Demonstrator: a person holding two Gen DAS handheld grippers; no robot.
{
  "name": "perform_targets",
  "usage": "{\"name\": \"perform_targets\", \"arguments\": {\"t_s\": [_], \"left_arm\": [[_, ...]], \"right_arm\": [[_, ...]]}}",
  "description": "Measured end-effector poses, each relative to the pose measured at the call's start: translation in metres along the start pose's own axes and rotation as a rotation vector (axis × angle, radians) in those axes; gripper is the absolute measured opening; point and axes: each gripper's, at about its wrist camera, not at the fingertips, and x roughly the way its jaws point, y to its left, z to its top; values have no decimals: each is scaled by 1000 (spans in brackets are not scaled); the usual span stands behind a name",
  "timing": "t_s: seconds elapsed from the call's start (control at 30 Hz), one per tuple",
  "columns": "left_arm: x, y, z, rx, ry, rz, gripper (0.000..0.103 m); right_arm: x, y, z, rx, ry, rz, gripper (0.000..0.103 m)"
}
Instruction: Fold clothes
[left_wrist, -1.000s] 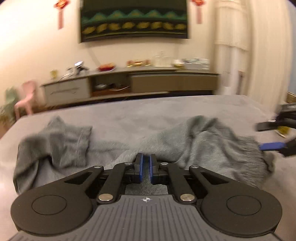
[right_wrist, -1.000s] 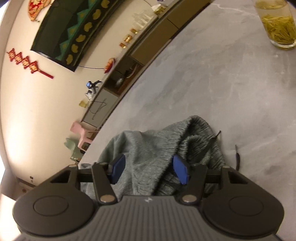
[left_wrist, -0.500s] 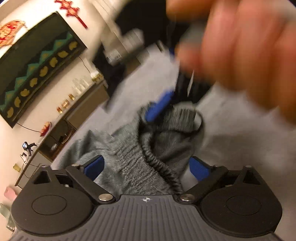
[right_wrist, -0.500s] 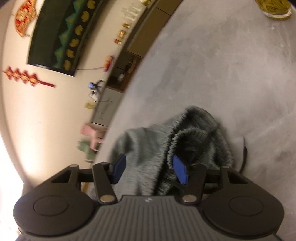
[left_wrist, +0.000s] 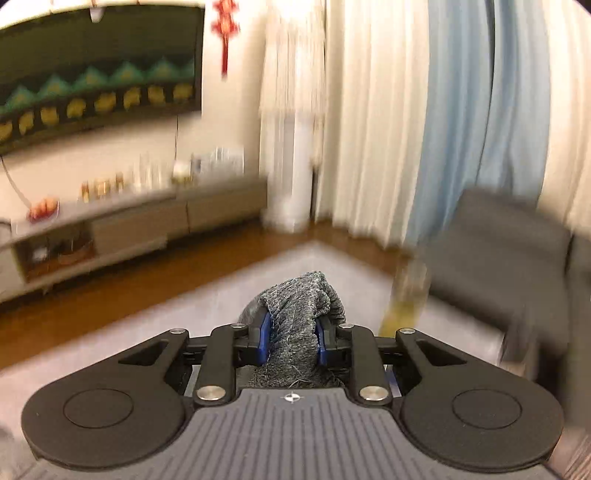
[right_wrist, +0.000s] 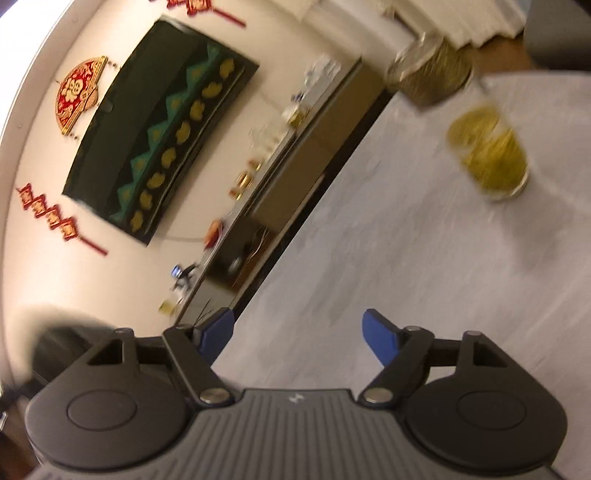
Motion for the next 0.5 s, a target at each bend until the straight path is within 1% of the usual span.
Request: {"name": "perform_targets", "arguments": {"t_s": [0.07,0.13,0.17,0.37,0.4,0.43,0.5], "left_arm": [[-21,-5,54,-46,-94,-4,25],[-51,-9,106,-95,-210,8,25],[-69,-6,125,-123,-263,20,25],[-192,34,205,-304,-553,123,25],[-211,45,209,-329,-583,147,25],[-226,62,200,-351,-585,180,25],[-250,99,171,-400,-566,255,25]], "right_arm": [[-3,1,2,-24,-26,-18,79],[-5,4,3,-59,-42,-25,79],[-5,5,3,-75,-47,-27,79],[-2,-1,6,-117,-40,-23,79],[-2,0,6,-123,-40,-21,79],[-2,1,6,-128,-40,-19,80],[-3,3,5,-140,-34,-13,82]]}}
